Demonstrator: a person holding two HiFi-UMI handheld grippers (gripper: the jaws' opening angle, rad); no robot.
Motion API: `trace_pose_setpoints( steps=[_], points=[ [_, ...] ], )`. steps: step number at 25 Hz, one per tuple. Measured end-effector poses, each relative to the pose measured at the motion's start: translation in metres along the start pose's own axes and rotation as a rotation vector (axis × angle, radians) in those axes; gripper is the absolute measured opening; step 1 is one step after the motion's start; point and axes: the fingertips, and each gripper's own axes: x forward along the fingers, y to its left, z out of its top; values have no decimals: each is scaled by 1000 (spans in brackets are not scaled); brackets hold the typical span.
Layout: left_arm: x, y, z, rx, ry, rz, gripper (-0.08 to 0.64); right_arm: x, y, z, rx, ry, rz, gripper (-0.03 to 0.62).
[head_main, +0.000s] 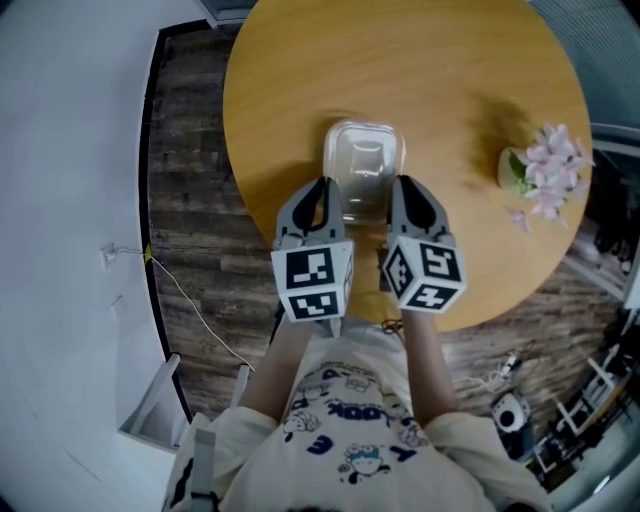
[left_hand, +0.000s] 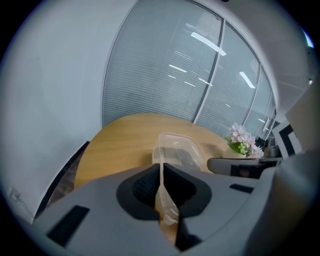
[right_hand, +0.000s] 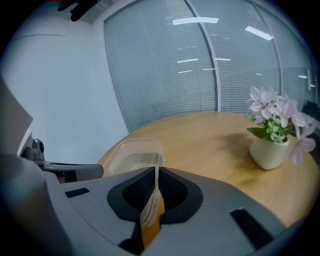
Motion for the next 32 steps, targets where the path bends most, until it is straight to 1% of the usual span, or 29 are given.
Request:
trace_pose_setpoints(
  steps=[7, 16, 22, 32],
  points=[
    [-20, -11, 47, 30, -108, -20, 21, -22, 5, 47, -9, -107, 0, 24],
    [-62, -36, 115, 81, -275, -42, 21, -71, 12, 115, -41, -277, 5, 23],
    [-94, -50, 147, 109, -368, -53, 21, -104, 18, 150, -63, -373, 11, 23],
    [-152, -60, 194, 140, -526, -39, 21, -154, 44, 206, -104, -533, 47, 23]
  ],
)
